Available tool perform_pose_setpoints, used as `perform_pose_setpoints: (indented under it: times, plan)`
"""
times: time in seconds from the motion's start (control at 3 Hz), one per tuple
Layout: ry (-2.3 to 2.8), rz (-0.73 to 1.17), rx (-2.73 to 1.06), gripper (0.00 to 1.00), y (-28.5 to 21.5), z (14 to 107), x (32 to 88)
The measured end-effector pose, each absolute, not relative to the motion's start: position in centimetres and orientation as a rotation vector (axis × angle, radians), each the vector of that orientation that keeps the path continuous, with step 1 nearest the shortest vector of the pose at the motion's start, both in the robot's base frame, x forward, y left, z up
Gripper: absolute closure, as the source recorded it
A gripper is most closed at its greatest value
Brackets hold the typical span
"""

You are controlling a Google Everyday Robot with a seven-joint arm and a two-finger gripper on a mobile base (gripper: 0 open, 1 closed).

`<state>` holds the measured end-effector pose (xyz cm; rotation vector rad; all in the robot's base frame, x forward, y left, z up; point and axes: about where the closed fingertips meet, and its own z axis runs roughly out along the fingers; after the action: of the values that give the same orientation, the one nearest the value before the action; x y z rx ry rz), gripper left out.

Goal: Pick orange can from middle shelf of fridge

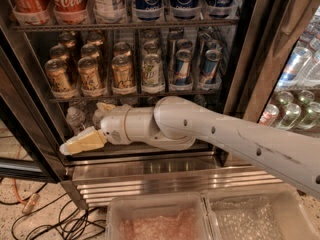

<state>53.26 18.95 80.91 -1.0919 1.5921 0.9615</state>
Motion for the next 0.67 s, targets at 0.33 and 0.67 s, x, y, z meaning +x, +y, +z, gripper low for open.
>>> perform_pose_setpoints:
  times: [0.33, 0.67]
  plan:
    - [1.592, 0.961, -1.092, 0.00, 18.95, 80.91, 53.26]
    - [1.584, 0.951, -1.028, 0.00, 19.12, 80.64, 53.45]
